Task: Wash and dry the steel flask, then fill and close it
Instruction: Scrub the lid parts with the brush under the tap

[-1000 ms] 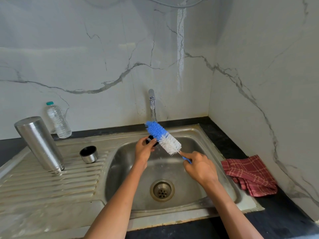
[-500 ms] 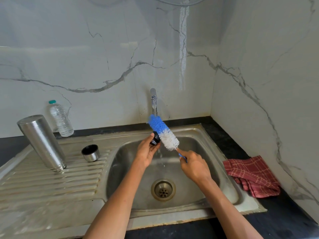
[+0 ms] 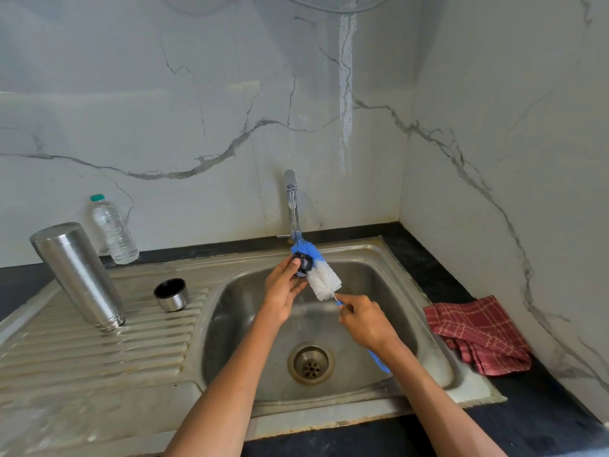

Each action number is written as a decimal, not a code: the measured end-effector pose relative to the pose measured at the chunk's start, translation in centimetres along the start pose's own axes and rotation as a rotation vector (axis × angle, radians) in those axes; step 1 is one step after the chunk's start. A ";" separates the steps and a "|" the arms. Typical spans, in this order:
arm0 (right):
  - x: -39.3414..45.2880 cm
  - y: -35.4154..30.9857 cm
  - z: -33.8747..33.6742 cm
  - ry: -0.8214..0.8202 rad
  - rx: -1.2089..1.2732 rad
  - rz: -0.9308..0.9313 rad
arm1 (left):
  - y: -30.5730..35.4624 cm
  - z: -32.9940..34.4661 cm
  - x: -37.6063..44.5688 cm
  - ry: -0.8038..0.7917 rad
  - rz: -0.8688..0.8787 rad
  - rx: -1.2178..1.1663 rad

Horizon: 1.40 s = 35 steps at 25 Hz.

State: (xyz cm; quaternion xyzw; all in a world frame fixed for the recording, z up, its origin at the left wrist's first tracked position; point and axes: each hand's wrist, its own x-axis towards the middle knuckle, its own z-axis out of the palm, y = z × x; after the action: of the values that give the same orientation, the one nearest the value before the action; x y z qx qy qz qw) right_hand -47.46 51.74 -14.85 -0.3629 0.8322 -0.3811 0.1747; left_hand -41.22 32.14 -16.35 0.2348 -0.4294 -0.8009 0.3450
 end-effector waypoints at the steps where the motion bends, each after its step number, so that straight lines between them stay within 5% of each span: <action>1: -0.1 0.1 -0.2 -0.006 0.040 0.009 | 0.0 -0.2 0.1 0.030 0.004 0.003; 4: -0.8 0.4 -0.6 -0.032 0.137 0.013 | 0.5 -1.2 0.5 0.103 0.004 -0.030; 12: -0.1 0.4 -1.0 0.109 0.071 0.003 | 1.0 -1.0 -0.6 -0.054 -0.103 0.110; 20: -1.0 0.8 -1.5 0.151 -0.267 -0.061 | 0.7 -1.7 -0.1 0.126 0.260 0.667; 26: -0.3 0.8 -1.4 0.176 -0.318 -0.035 | -0.4 -2.0 0.7 -0.115 0.369 0.914; 29: -0.7 0.9 -2.0 0.081 -0.315 -0.034 | -0.3 -2.6 1.1 -0.103 0.434 0.900; 35: -0.5 0.9 -2.6 0.059 -0.311 -0.056 | 0.7 -3.4 1.0 -0.215 0.236 0.770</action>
State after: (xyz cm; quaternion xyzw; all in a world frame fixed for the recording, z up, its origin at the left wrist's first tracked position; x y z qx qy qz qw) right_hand -49.04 53.88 -13.83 -0.3973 0.8754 -0.2631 0.0813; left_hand -39.34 29.34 -17.66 0.2110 -0.7551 -0.5567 0.2745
